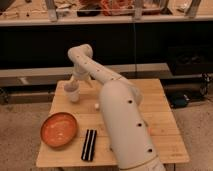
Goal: Pick up the ceramic cup
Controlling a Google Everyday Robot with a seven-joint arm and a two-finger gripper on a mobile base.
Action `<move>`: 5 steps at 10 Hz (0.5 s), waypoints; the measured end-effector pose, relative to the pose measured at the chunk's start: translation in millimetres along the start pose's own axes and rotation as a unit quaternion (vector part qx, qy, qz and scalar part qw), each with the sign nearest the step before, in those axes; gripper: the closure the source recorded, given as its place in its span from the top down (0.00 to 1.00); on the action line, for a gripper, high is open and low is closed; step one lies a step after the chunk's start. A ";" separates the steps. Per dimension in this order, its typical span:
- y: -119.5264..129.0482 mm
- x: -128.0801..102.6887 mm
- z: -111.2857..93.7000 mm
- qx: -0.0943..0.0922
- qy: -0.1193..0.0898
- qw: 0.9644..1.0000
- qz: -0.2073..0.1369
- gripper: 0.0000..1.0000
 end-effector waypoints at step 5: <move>-0.8 1.6 1.3 -0.002 0.001 1.000 -0.004 0.80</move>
